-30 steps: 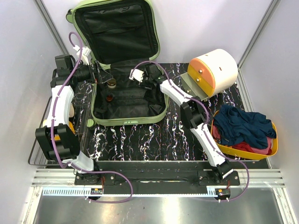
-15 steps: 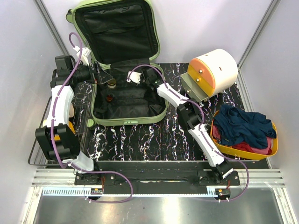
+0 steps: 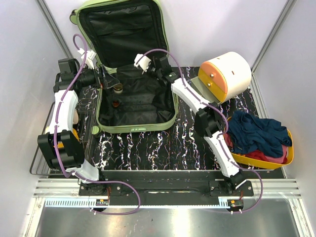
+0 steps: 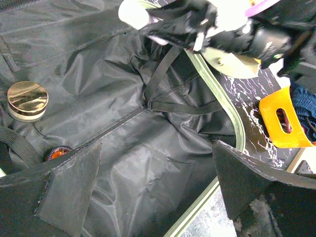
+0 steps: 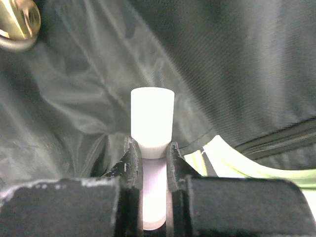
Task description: Open, take out, and arrange the luggage
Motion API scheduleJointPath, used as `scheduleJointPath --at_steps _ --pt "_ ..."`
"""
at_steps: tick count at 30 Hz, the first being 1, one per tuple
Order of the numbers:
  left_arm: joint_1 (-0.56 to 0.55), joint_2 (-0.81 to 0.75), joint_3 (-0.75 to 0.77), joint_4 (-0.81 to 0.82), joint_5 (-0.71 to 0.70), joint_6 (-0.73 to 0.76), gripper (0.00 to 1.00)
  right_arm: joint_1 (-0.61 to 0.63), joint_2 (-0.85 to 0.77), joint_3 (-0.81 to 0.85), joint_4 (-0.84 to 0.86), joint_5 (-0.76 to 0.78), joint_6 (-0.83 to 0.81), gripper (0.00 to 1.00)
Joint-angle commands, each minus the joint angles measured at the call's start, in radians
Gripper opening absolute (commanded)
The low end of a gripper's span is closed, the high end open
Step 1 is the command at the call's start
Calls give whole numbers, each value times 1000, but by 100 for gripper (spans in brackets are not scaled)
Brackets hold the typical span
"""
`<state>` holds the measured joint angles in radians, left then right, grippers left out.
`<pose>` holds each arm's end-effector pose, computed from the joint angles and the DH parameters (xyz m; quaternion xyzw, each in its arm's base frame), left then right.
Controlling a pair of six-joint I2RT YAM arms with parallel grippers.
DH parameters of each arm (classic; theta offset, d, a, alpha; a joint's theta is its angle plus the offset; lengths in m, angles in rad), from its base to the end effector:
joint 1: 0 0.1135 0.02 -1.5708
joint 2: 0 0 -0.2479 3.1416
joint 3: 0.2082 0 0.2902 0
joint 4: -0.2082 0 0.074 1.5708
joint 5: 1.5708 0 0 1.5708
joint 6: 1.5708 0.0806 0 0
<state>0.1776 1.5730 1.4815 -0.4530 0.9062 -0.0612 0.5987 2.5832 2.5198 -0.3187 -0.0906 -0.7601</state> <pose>0.4193 0.0108 0.3311 0.1201 0.8033 -0.3551 0.4628 0.5416 0.3783 0.2292 -0.5398 0.6279 -0.0077 0.5606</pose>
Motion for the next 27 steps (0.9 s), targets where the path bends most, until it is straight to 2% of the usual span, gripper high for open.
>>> scheduleJointPath --at_steps 1,6,11,13,16,21,27 --pt "7 -14 26 62 42 -8 99 7 -176 1 47 -26 110 0" --pt "8 -27 23 62 43 9 99 -2 -351 -136 -65 86 114 0" --pt "7 -42 3 74 53 9 99 -69 -625 -536 -88 193 79 0" --pt "7 -39 -9 100 62 -3 99 -95 -685 -680 -89 225 62 0" --pt "7 -28 -17 131 80 -31 99 -161 -756 -783 -114 271 71 0" --pt "7 2 -3 172 102 -78 99 -249 -762 -854 -115 342 110 0" --pt "7 39 34 178 114 -103 99 -260 -689 -807 -112 377 171 0"
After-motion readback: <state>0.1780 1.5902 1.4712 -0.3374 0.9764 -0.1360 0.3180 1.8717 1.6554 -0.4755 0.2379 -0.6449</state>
